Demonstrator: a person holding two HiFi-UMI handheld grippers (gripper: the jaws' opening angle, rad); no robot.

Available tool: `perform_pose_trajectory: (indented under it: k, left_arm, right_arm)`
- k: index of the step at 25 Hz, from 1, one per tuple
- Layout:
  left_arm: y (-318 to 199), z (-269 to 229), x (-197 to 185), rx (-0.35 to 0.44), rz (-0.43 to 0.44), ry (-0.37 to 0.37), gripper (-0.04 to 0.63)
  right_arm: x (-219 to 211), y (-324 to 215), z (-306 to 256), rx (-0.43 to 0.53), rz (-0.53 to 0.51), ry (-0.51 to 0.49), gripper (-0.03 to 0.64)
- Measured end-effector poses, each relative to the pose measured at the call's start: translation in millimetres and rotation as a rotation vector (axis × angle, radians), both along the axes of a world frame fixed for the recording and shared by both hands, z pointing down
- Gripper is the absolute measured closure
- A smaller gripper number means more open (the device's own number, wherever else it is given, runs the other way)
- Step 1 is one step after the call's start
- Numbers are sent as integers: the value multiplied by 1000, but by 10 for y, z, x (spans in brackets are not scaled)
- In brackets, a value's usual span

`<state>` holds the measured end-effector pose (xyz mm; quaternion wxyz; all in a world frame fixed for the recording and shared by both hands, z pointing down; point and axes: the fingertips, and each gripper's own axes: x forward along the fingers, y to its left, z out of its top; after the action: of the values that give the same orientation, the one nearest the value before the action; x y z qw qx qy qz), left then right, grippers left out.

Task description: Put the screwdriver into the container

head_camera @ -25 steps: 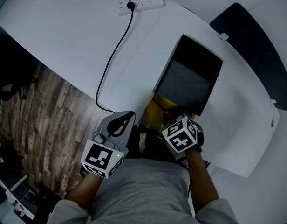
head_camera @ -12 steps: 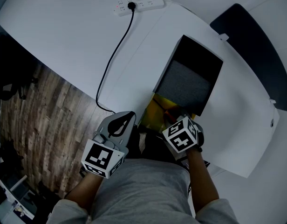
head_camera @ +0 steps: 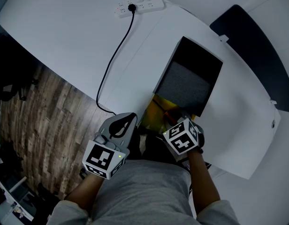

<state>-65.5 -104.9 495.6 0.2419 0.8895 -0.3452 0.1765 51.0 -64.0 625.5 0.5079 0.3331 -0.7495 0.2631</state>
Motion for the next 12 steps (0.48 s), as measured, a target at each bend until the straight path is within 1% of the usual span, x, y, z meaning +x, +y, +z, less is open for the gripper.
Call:
perform_pose_trajectory:
  k: [12]
  left_arm:
    - [38,-114,94,28,8,0,594]
  right_arm:
    - [36,-44,-258,46,47,-86,506]
